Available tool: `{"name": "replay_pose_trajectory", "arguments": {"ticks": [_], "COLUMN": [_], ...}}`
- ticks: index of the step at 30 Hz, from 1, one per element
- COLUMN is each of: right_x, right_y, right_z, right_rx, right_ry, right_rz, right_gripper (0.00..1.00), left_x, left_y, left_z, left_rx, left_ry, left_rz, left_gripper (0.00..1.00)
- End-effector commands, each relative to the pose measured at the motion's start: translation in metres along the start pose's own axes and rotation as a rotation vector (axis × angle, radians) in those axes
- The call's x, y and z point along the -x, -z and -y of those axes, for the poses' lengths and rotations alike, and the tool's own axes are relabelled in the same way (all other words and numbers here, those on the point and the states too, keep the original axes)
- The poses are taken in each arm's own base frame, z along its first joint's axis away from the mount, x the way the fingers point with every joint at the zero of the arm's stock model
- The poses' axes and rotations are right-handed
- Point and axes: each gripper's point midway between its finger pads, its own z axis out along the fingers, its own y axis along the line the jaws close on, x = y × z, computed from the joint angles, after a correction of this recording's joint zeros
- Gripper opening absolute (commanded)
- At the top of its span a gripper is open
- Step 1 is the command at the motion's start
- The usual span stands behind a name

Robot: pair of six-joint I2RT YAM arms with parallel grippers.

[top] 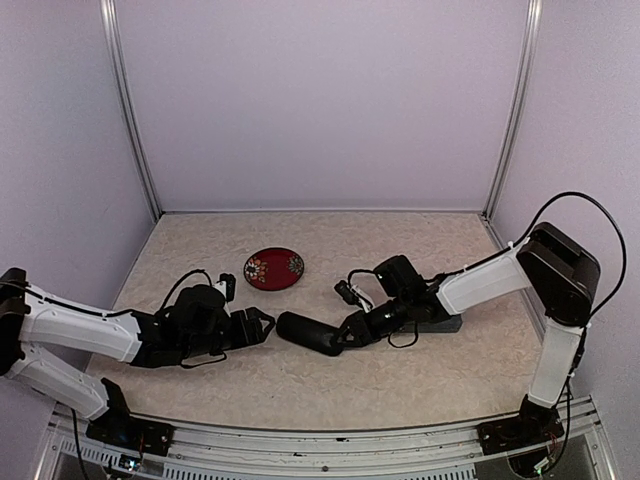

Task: Organize the sunglasses
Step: Move the case with the sunglasses to the center of the board.

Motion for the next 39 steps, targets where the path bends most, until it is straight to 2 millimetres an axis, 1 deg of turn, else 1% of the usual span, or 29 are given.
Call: {"name": "replay_pose_trajectory", "arguments": {"ticks": [1, 4, 9, 12, 14, 16, 17, 19, 22, 25, 28, 29, 31, 34, 36, 39], "right_x": [0.017, 0.018, 0.02, 0.021, 0.023, 0.027, 0.03, 0.037, 0.046, 0.057, 0.065, 0.069, 0.074, 0.079, 0.079, 0.077], "right_y": [0.013, 0.016, 0.019, 0.025, 0.032, 0.044, 0.051, 0.067, 0.093, 0.126, 0.166, 0.182, 0.207, 0.242, 0.262, 0.282], "right_z": [-0.003, 0.0, 0.003, 0.007, 0.01, 0.013, 0.013, 0.013, 0.013, 0.019, 0.025, 0.022, 0.02, 0.012, 0.006, -0.006], "right_rx": [-0.027, -0.055, -0.088, -0.132, -0.178, -0.243, -0.273, -0.343, -0.432, -0.565, -0.69, -0.719, -0.776, -0.836, -0.865, -0.875], "right_ry": [-0.028, -0.024, -0.013, -0.005, 0.009, 0.043, 0.062, 0.087, 0.13, 0.158, 0.164, 0.164, 0.165, 0.182, 0.175, 0.204], "right_rz": [0.078, 0.08, 0.079, 0.082, 0.092, 0.11, 0.124, 0.154, 0.201, 0.266, 0.354, 0.401, 0.474, 0.59, 0.664, 0.729], "right_gripper": [0.48, 0.55, 0.62, 0.68, 0.74, 0.81, 0.84, 0.9, 0.96, 0.99, 1.0, 1.0, 1.0, 1.0, 1.0, 1.0], "left_x": [0.0, 0.0, 0.004, 0.008, 0.011, 0.019, 0.022, 0.031, 0.053, 0.084, 0.118, 0.129, 0.148, 0.172, 0.184, 0.195], "left_y": [-0.008, -0.01, -0.008, -0.006, -0.004, -0.001, 0.001, 0.005, 0.01, 0.021, 0.041, 0.048, 0.062, 0.083, 0.098, 0.114], "left_z": [0.011, 0.012, 0.014, 0.013, 0.011, 0.008, 0.004, -0.002, -0.01, -0.015, -0.019, -0.021, -0.026, -0.035, -0.04, -0.033], "left_rx": [-0.012, -0.007, -0.001, 0.012, 0.027, 0.055, 0.078, 0.119, 0.172, 0.227, 0.29, 0.308, 0.34, 0.37, 0.374, 0.316], "left_ry": [-0.013, -0.019, -0.026, -0.03, -0.037, -0.046, -0.059, -0.081, -0.104, -0.123, -0.144, -0.144, -0.138, -0.109, -0.079, -0.097], "left_rz": [-0.012, -0.015, -0.004, 0.006, 0.018, 0.045, 0.055, 0.078, 0.123, 0.195, 0.304, 0.338, 0.4, 0.489, 0.54, 0.58], "left_gripper": [0.76, 0.77, 0.78, 0.8, 0.83, 0.91, 0.94, 0.98, 0.99, 0.99, 0.99, 0.99, 0.99, 0.99, 0.99, 0.99]}}
